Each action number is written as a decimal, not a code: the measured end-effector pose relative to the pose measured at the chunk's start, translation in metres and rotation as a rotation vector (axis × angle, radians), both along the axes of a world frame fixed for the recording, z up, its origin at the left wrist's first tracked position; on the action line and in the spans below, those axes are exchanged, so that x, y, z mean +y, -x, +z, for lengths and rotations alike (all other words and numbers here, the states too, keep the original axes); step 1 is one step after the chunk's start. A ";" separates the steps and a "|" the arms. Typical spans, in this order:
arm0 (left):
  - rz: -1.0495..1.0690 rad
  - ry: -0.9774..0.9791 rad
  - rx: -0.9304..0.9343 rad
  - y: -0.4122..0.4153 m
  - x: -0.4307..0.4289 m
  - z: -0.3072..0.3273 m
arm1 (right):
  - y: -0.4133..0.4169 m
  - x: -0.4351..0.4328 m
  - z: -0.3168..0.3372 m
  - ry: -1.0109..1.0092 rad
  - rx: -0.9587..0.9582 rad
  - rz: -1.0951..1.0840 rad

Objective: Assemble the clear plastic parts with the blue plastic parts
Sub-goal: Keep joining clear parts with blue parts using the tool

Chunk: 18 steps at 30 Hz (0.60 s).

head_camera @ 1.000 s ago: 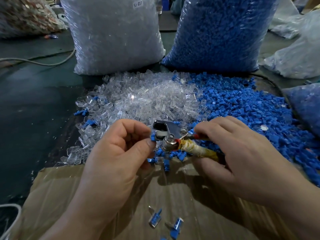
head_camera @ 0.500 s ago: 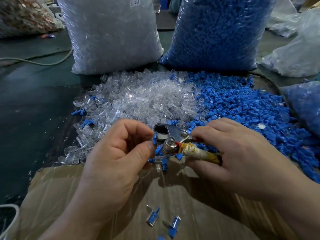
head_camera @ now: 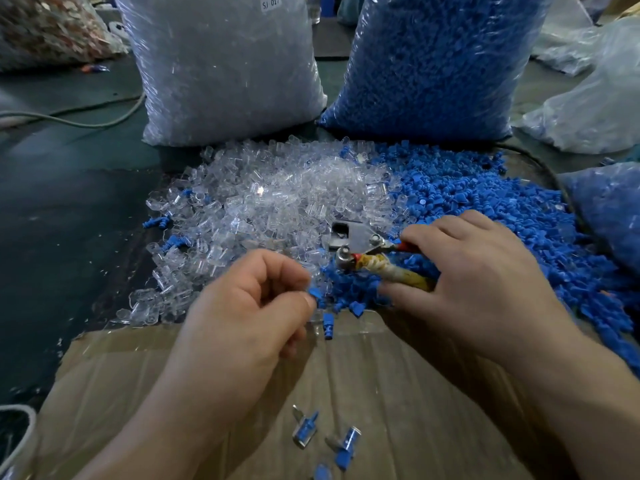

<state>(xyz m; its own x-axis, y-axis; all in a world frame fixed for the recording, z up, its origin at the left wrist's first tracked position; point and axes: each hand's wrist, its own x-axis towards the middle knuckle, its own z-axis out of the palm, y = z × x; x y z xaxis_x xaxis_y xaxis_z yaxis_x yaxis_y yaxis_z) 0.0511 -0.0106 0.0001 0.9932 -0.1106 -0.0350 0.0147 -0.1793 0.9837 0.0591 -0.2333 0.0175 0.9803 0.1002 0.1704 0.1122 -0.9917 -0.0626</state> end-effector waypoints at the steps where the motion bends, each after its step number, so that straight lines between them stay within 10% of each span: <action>1: -0.022 -0.006 0.033 0.002 -0.004 0.000 | -0.003 0.000 -0.001 0.019 0.014 -0.017; 18: 0.011 -0.206 -0.183 0.015 -0.014 0.004 | 0.025 0.041 -0.004 -0.093 -0.184 0.338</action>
